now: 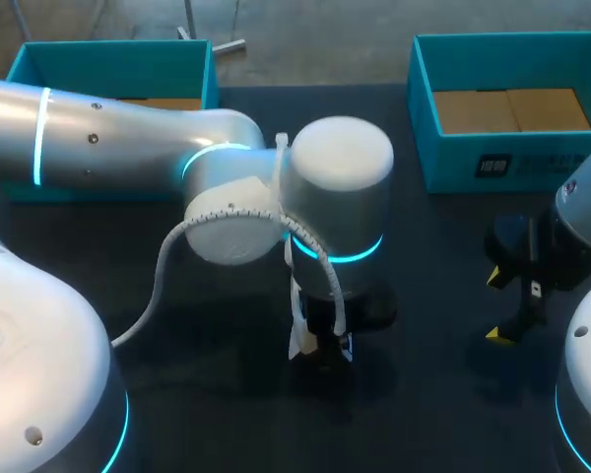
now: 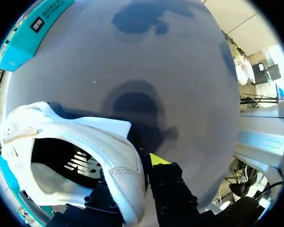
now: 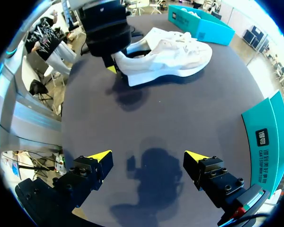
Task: Take the shoe out of the shoebox, open the shoe tongue, remove and reinsert the insole, then place the shoe into the shoebox
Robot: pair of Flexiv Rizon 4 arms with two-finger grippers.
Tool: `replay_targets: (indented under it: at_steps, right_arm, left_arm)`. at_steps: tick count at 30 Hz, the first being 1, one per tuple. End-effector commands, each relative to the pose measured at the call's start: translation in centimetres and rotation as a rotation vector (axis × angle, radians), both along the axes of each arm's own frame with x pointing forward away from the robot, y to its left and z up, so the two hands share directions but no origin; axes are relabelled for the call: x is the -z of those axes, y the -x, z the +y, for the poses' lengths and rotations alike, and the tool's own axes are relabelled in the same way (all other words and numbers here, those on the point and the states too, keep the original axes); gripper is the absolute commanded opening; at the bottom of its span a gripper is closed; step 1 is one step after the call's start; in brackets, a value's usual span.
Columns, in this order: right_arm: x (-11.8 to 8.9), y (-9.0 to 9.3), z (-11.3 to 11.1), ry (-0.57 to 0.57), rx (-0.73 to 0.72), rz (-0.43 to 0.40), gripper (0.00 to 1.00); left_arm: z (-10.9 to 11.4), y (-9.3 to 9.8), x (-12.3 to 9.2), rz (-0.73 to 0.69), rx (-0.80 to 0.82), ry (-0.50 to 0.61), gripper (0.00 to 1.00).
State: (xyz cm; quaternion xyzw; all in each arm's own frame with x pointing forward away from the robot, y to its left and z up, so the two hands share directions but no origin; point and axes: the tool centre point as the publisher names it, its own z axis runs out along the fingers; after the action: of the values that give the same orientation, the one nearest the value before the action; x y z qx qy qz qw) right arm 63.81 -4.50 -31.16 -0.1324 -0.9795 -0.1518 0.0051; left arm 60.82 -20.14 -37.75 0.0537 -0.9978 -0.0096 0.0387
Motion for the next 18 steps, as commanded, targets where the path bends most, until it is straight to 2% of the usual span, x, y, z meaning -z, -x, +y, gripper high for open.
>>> replay_targets:
  at_steps: [1, 4, 13, 18]
  right_arm:
    - [0.1, 0.1, 0.0, -0.001, 0.0, -0.004, 1.0]
    - [0.1, 0.1, 0.0, -0.001, 0.0, -0.004, 1.0]
    - [0.1, 0.1, 0.0, -0.001, 0.0, -0.004, 1.0]
    - [0.1, 0.1, 0.0, -0.001, 0.0, -0.004, 1.0]
  left_arm:
    - [0.9, -1.3, -3.4, 0.027, 0.003, -0.002, 0.0]
    - [1.2, -2.4, -4.8, 0.043, -0.004, -0.003, 0.0]
    - [3.1, -7.1, -10.6, 0.049, -0.035, -0.004, 0.0]
    - [4.1, -9.5, -12.3, 0.046, -0.064, -0.033, 0.0]
